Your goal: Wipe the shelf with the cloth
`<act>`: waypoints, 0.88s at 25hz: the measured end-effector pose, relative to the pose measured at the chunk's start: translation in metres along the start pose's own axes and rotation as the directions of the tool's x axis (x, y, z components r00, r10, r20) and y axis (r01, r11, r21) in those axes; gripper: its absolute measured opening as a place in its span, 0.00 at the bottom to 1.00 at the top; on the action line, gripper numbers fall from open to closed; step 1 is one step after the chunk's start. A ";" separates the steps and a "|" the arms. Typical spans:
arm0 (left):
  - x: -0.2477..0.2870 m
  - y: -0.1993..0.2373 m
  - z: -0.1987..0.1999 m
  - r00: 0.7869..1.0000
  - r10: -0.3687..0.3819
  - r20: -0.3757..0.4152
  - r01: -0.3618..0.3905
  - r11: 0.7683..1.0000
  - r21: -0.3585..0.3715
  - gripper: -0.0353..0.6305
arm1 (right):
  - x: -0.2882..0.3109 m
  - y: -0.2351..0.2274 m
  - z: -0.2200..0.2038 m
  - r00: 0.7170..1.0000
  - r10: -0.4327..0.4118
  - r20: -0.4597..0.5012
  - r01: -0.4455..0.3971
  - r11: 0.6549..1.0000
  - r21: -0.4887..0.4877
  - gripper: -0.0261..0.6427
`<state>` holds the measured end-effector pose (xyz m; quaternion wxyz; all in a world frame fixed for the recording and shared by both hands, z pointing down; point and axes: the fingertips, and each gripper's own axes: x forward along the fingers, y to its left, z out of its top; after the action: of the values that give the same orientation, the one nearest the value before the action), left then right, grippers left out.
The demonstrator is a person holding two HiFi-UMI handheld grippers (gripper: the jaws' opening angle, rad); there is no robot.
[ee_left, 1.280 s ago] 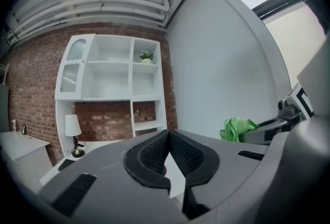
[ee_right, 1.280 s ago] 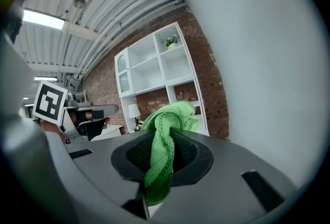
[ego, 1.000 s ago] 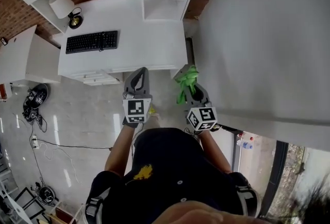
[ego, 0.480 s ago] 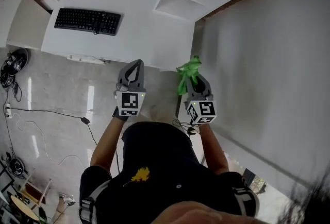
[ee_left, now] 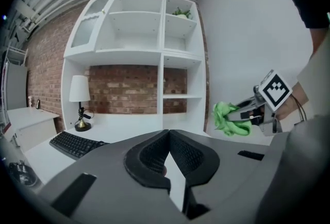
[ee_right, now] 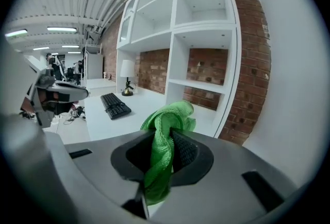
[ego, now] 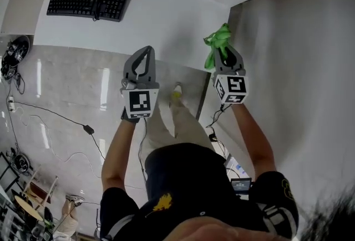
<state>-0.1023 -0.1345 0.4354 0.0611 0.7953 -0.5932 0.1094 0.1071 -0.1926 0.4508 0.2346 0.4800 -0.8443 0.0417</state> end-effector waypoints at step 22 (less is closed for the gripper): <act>0.120 0.006 0.007 0.976 0.017 0.215 -0.001 0.998 -0.070 0.08 | 0.285 -0.078 0.010 0.998 0.045 -0.049 -0.061 0.912 -0.405 0.12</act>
<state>-0.0745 -0.2490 0.4577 0.0236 0.7971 -0.6034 0.0020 0.0463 -0.4632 0.5544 0.3443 0.3971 -0.8424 -0.1187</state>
